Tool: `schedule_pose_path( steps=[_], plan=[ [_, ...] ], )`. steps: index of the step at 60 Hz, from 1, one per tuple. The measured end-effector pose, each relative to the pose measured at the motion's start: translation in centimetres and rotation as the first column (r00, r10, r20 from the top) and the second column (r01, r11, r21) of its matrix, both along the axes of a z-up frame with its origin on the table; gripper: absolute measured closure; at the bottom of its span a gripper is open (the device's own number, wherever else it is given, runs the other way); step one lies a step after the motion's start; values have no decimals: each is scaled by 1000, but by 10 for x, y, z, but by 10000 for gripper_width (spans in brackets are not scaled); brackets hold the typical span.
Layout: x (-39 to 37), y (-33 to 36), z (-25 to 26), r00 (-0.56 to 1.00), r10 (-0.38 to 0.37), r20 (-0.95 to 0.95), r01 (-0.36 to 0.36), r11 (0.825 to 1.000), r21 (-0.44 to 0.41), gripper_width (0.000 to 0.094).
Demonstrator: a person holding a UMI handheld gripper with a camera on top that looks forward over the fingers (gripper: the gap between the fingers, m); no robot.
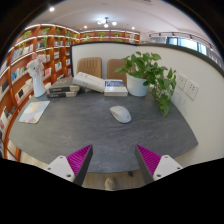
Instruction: Arrange mouse
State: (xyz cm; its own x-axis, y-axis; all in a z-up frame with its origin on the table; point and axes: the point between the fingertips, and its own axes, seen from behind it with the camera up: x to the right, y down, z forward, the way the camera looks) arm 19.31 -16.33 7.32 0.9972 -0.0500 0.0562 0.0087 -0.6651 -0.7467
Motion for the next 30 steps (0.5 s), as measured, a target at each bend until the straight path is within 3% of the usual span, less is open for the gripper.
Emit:
schedule_pose_path(
  steps=[15,30],
  plan=[
    [46,92,-61,1000,-12,4,12,997,-73,83],
    [61,178,-76,1000,22,8,-21,996,-89,106]
  ],
)
